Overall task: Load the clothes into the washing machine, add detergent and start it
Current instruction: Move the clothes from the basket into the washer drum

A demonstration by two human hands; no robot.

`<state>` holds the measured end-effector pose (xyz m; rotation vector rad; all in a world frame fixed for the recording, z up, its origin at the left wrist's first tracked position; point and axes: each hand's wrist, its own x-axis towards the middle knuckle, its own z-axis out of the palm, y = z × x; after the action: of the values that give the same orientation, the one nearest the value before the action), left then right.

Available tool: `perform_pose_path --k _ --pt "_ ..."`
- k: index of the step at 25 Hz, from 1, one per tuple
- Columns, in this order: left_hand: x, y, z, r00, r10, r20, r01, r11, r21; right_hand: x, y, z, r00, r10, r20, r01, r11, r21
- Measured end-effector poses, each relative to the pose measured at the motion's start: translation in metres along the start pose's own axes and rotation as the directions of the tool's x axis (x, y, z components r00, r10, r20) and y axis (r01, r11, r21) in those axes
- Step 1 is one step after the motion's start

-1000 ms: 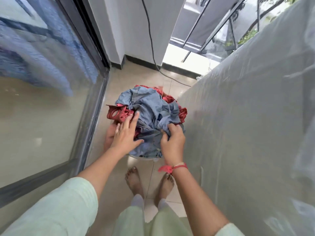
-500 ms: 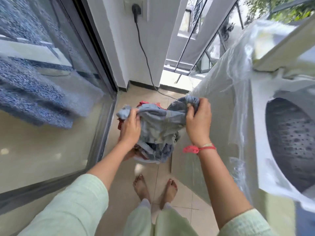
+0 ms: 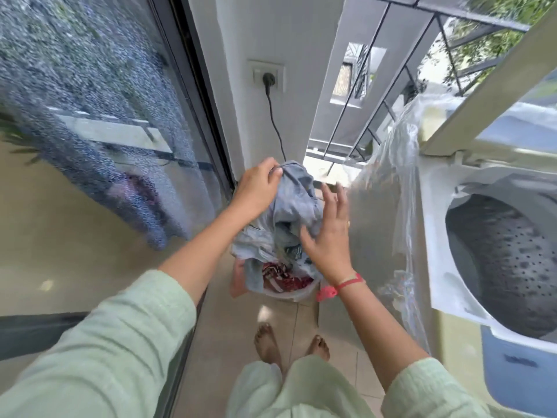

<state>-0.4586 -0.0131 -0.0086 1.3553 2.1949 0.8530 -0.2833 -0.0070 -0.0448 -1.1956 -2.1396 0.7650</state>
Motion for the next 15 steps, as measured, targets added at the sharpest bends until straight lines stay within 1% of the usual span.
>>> perform_pose_path --k 1,2,3,4,5,7,8,9,10,12,13,15 --pt "-0.001 0.001 -0.004 0.999 0.022 0.040 -0.022 1.000 -0.004 0.001 0.007 0.008 0.989 0.059 0.137 -0.053 0.997 -0.049" --pt "-0.002 0.001 -0.011 0.996 0.053 0.078 -0.052 0.999 -0.016 0.007 0.012 0.016 0.962 0.105 0.254 -0.094 0.994 -0.055" --pt "-0.002 0.000 -0.017 0.992 0.076 0.105 -0.074 0.997 -0.027 0.017 0.013 0.022 0.936 0.119 0.330 -0.129 0.992 0.008" --pt "-0.002 -0.002 -0.024 0.991 0.086 0.104 -0.084 0.996 -0.023 0.028 0.011 0.026 0.926 0.109 0.362 -0.157 0.982 0.108" --pt "0.000 -0.005 -0.033 0.993 0.079 0.085 -0.080 0.997 0.003 0.040 0.005 0.024 0.933 0.122 0.339 -0.188 0.967 0.170" --pt "0.006 -0.008 -0.056 0.997 0.074 0.012 -0.074 0.995 0.070 0.067 -0.013 0.008 0.968 0.175 0.179 -0.214 0.951 0.224" --pt "0.010 -0.007 -0.069 0.995 0.095 -0.009 -0.094 0.992 0.089 0.080 -0.025 -0.006 0.981 0.171 0.089 -0.189 0.944 0.271" --pt "0.014 -0.002 -0.083 0.992 0.129 -0.003 -0.129 0.989 0.080 0.094 -0.041 -0.022 0.990 0.144 -0.011 -0.133 0.942 0.309" --pt "0.018 0.006 -0.097 0.986 0.165 0.026 -0.166 0.985 0.036 0.105 -0.058 -0.037 0.990 0.096 -0.104 -0.057 0.944 0.326" --pt "0.022 0.033 -0.120 0.970 0.231 0.079 -0.221 0.968 -0.123 0.119 -0.094 -0.072 0.961 0.031 -0.274 0.075 0.927 0.368" --pt "0.021 0.046 -0.127 0.962 0.251 0.110 -0.221 0.948 -0.229 0.123 -0.111 -0.090 0.940 0.035 -0.340 0.123 0.894 0.431" --pt "0.016 0.064 -0.131 0.931 0.302 0.204 -0.198 0.889 -0.413 0.131 -0.138 -0.128 0.897 0.107 -0.429 0.177 0.802 0.570"
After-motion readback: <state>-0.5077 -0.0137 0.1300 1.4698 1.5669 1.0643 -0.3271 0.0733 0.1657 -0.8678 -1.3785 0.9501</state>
